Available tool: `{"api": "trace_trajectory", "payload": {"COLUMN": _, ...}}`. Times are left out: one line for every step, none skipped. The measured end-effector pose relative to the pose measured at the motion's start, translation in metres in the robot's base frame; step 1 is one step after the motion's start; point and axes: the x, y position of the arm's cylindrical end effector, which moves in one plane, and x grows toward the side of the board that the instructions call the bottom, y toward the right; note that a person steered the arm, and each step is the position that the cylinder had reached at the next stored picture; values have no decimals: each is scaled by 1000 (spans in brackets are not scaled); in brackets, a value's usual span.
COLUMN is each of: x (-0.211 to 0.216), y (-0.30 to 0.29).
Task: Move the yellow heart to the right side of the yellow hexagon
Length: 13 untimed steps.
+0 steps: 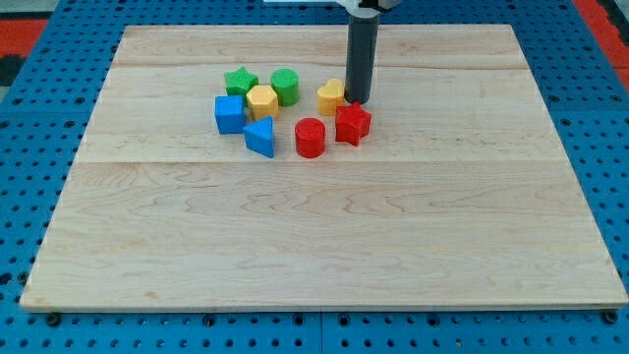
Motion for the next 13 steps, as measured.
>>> {"api": "trace_trajectory", "payload": {"x": 0, "y": 0}}
{"api": "trace_trajectory", "payload": {"x": 0, "y": 1}}
{"api": "trace_trajectory", "payload": {"x": 3, "y": 2}}
{"api": "trace_trajectory", "payload": {"x": 3, "y": 3}}
{"api": "trace_trajectory", "payload": {"x": 7, "y": 10}}
{"api": "trace_trajectory", "payload": {"x": 19, "y": 36}}
{"api": "trace_trajectory", "payload": {"x": 20, "y": 52}}
{"api": "trace_trajectory", "payload": {"x": 20, "y": 52}}
{"api": "trace_trajectory", "payload": {"x": 20, "y": 52}}
{"api": "trace_trajectory", "payload": {"x": 21, "y": 52}}
{"api": "trace_trajectory", "payload": {"x": 21, "y": 52}}
{"api": "trace_trajectory", "payload": {"x": 17, "y": 45}}
{"api": "trace_trajectory", "payload": {"x": 17, "y": 40}}
